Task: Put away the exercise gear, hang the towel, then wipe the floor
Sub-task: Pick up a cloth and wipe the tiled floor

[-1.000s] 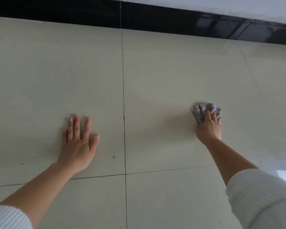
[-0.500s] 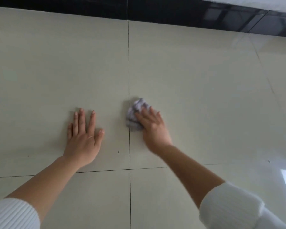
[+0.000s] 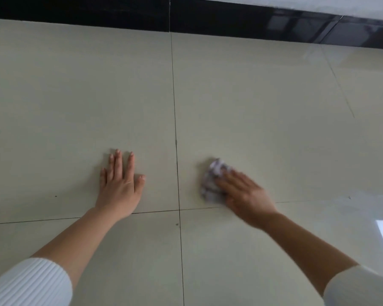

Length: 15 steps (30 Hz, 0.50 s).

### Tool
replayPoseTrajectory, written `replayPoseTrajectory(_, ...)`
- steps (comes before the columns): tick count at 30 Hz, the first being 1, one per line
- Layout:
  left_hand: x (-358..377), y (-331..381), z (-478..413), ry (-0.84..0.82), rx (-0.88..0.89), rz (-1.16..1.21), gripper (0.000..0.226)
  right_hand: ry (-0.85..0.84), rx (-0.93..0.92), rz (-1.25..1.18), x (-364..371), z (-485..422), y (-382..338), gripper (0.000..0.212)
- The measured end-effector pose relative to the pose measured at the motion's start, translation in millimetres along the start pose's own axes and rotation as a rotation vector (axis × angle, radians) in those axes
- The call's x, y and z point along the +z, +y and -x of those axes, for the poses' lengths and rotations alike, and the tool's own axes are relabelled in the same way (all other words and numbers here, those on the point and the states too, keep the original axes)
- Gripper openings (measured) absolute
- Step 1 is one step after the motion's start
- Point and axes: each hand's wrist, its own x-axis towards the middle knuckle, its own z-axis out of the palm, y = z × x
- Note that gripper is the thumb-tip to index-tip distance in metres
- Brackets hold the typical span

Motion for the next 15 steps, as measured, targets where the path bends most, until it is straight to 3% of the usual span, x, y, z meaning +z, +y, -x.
replayPoseTrajectory(5,-1,0,3,-0.023,-0.004,-0.003,0.064,-0.078,0.702,-0.048,-30,15,55,0.050)
replayPoseTrajectory(7,-2,1,3,-0.028,-0.006,-0.003,0.065,-0.073,0.844,-0.146,-25,13,58,0.060)
replayPoseTrajectory(11,-1,5,3,-0.021,-0.014,0.004,0.064,-0.034,0.842,-0.156,-3,-6,19,0.063)
replayPoseTrajectory(13,0,5,3,-0.004,-0.012,0.002,0.064,-0.067,0.715,-0.161,7,-14,-20,0.065)
replayPoseTrajectory(15,0,5,3,0.004,-0.011,0.001,0.064,-0.109,0.538,-0.222,14,-20,-66,0.052)
